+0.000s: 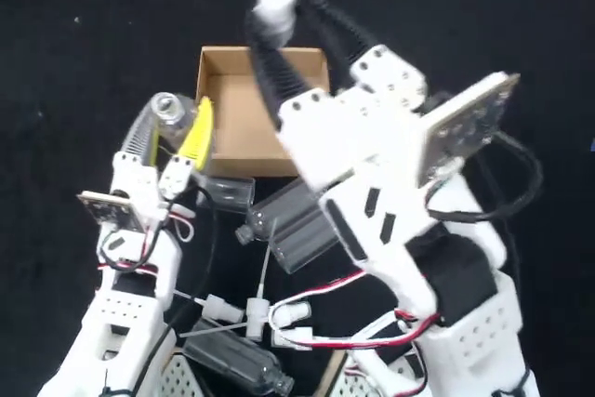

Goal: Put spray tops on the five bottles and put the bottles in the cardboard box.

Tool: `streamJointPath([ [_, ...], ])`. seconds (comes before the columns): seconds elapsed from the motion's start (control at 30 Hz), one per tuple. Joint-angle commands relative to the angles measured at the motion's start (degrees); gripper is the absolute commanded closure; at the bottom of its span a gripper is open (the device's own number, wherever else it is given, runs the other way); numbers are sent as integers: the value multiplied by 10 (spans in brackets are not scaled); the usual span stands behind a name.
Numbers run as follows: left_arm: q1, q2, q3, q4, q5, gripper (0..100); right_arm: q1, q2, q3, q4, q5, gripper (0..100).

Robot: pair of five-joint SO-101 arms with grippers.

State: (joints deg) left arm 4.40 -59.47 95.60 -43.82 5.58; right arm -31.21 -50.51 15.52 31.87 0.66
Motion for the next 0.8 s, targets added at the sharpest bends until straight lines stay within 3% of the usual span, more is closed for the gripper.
streamJointPath([
  [0.0, 68, -4, 14, -8, 4, 964, -50, -15, 7, 0, -4, 988],
  [0.5, 95, -4, 14, -7, 4, 964, -51, -10, 17, -11, -4, 988],
  [0.77, 95, -4, 14, -7, 4, 964, -52, -16, 135, -206, -4, 988],
])
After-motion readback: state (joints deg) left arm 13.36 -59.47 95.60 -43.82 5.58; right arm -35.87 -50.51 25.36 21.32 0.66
